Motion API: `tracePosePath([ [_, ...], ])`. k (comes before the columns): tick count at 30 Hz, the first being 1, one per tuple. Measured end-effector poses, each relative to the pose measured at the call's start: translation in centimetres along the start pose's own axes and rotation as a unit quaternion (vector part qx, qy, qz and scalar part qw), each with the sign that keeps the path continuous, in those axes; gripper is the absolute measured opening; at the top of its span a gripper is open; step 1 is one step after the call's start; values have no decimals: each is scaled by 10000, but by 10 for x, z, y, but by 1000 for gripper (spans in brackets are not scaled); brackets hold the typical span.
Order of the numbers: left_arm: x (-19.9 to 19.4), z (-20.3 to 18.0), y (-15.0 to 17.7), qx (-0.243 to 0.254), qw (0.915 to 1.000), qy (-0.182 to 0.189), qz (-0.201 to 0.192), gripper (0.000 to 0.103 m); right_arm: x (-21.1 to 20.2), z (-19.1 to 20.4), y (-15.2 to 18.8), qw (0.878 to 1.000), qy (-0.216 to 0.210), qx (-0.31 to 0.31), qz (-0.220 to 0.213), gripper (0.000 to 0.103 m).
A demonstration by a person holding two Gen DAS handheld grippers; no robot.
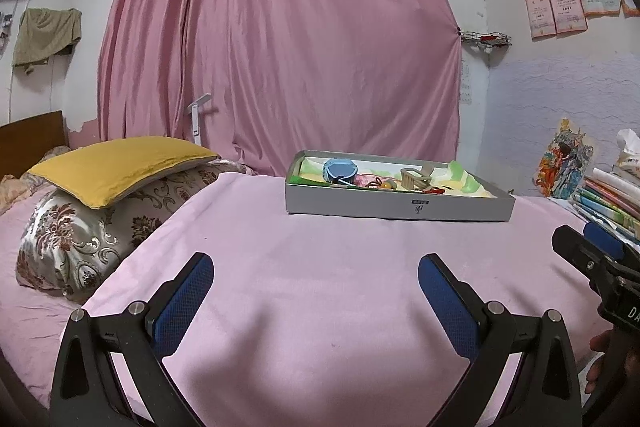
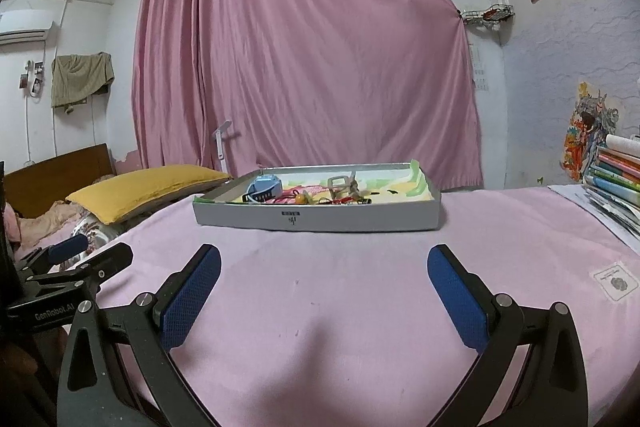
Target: Organize jewelry
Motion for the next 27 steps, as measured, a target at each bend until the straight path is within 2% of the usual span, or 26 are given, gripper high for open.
tracePosePath([
  [27, -3, 3, 4, -15, 10000, -9, -16, 103, 3, 3, 5, 9999, -18, -30, 98, 101],
])
Point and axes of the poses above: each gripper's, at about its wrist camera, not at the fingertips, and x roughly the way its jaws point, z to its left, y to its underside, the point moved 7 cm from there along x, roughly the way its jaws point, and after that the axes turned 11 degrees about -x, right-handed, at the moved point
